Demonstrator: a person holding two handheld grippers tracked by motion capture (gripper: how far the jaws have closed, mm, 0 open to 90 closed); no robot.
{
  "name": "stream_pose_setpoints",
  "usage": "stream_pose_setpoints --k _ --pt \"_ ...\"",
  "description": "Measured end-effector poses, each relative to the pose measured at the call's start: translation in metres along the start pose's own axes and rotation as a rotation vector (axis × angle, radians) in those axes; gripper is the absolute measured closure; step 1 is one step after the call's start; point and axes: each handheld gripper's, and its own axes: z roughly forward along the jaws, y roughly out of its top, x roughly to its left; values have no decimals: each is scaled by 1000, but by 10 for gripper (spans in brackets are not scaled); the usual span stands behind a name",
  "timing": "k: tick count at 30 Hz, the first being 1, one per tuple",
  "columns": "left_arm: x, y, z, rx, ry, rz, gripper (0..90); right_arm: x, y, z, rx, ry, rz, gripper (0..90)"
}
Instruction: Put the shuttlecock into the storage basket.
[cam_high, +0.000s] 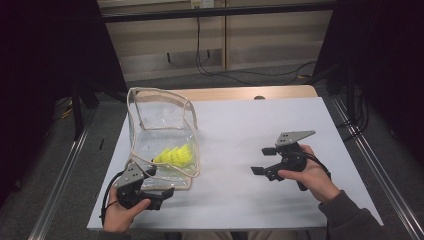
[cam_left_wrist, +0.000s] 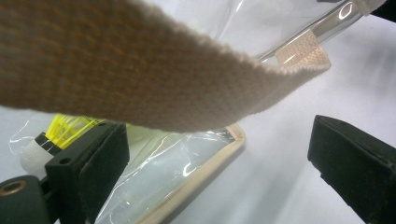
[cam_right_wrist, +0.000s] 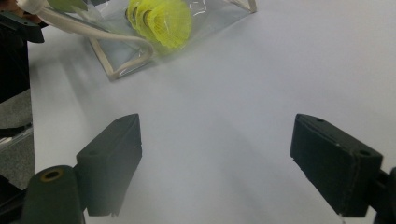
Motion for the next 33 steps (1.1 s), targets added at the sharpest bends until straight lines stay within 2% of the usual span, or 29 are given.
stream_pose_setpoints --k 12,33 --pt "0 0 0 8 -1 -1 53 -6 -23 -8 -15 -26 16 161" --pt "-1 0 0 4 1 -2 52 -12 -50 -19 -26 -56 35 157"
